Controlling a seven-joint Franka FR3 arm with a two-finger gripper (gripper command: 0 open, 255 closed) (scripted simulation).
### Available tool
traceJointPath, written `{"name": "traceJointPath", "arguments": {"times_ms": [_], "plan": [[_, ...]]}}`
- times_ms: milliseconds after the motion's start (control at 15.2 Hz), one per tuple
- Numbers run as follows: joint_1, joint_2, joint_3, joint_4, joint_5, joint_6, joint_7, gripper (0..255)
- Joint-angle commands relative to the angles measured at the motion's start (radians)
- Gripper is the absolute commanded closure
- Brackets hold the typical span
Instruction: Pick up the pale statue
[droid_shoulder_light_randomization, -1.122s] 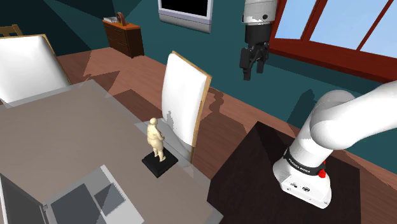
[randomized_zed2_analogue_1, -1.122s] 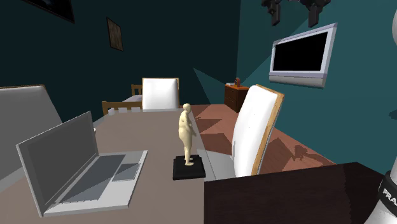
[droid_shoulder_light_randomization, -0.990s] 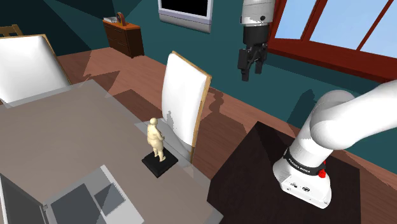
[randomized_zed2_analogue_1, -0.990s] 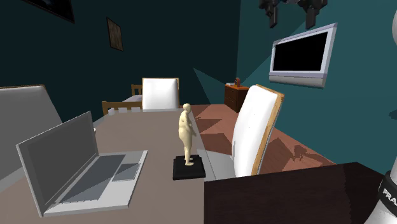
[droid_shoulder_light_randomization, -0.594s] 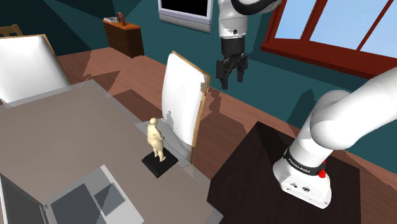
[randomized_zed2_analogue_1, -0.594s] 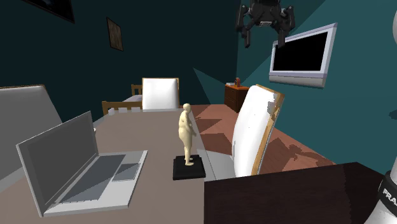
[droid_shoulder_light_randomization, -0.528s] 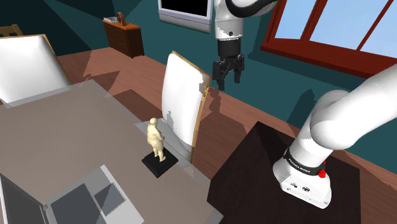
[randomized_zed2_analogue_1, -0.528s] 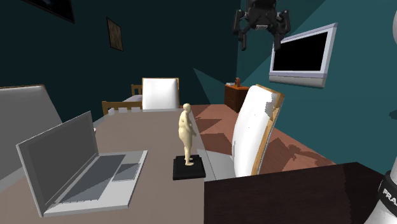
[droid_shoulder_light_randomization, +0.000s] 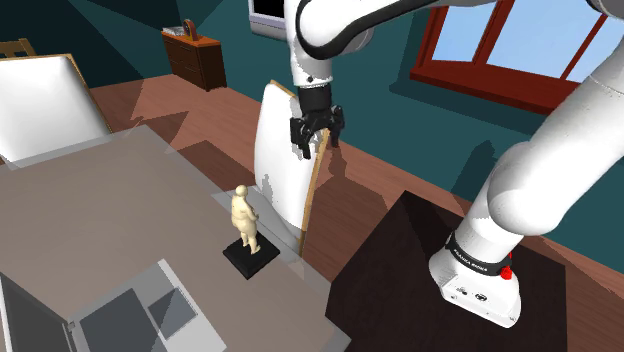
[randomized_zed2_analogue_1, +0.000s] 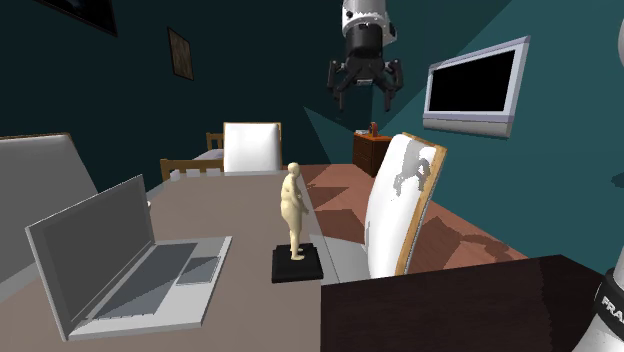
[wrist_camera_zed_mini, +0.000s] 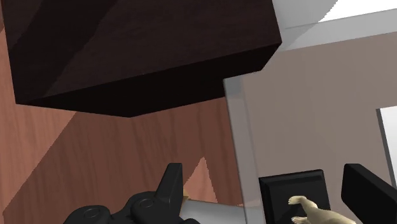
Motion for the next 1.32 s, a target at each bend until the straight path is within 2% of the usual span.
{"name": "traceJointPath", "arguments": {"times_ms": [0,396,726,990,1254], "plan": [[0.005,0.085,0.015,0.051,-0.004,0.026,0.038,0],[0.026,0.338,0.034,0.231,-0.034,0.072,0.14,0],[0.057,0.553,0.032,0.421,-0.063,0.075,0.215,0],[0.087,0.73,0.021,0.606,-0.082,0.051,0.265,0],[0.122,0.921,0.007,0.834,-0.096,-0.001,0.307,0]]}}
